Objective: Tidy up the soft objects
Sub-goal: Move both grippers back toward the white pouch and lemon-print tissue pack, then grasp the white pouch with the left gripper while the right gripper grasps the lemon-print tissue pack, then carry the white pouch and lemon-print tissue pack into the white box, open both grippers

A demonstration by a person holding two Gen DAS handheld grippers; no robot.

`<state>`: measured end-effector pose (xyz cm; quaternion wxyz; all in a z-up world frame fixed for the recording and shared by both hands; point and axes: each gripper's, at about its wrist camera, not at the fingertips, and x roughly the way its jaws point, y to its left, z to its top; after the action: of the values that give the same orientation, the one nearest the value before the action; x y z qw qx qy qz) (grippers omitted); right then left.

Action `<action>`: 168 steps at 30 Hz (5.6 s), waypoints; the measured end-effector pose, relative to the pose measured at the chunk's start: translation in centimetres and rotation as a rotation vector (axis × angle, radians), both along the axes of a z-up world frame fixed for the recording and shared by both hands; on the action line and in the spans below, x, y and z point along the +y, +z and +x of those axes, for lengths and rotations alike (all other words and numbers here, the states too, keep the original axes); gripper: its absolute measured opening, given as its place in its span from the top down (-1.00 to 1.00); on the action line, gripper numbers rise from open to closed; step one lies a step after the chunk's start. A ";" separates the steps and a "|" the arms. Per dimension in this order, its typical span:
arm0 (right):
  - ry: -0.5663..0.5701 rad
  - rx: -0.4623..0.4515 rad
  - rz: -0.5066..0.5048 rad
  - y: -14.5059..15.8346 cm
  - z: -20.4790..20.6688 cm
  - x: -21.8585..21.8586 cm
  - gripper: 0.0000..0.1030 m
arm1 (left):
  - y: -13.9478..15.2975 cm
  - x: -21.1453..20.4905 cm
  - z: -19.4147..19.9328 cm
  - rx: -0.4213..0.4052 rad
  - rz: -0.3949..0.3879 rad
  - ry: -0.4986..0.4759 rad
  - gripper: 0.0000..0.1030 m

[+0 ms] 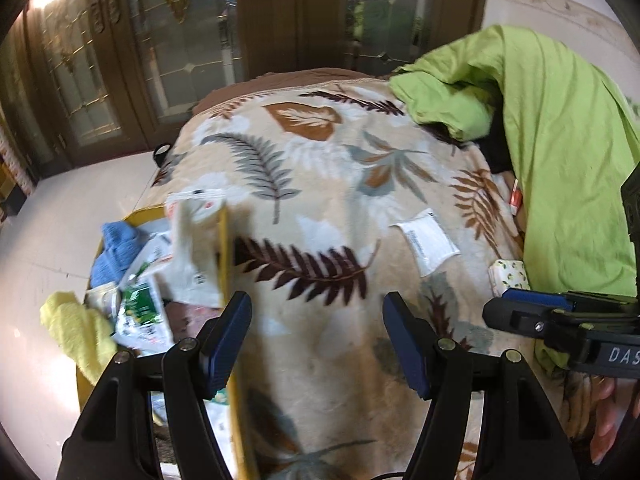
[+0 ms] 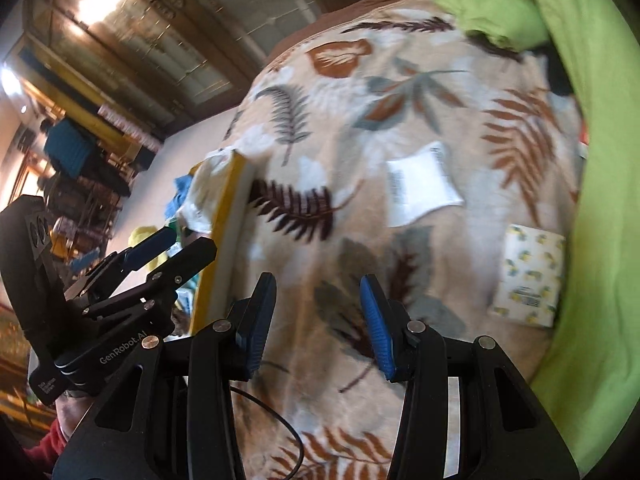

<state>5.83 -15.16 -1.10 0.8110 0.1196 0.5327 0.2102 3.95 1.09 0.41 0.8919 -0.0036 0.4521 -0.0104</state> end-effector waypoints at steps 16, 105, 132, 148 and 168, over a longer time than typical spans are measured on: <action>-0.246 0.025 -0.100 -1.5 0.5 -9.2 -0.04 | -4.4 -2.2 6.1 0.201 -0.186 -0.007 -0.40; 0.057 -0.095 -0.263 -2.5 -0.3 5.5 -0.01 | -1.1 6.2 -1.0 0.048 -0.106 0.170 0.02; 0.311 -0.202 -0.307 0.4 0.0 22.3 -0.01 | -1.6 18.9 -6.2 -0.001 -0.078 0.444 0.02; 0.376 -0.157 -0.291 -0.9 1.1 26.6 -0.02 | -3.1 20.6 -5.4 0.035 -0.095 0.432 0.02; 0.410 0.008 -0.270 -5.9 4.4 29.2 -0.02 | -5.2 19.8 -4.6 0.091 -0.071 0.372 -0.02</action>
<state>10.22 14.09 -6.98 0.7579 -0.0995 0.5724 0.2966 -0.65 20.86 -4.79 0.8564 -0.1191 0.4828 0.1387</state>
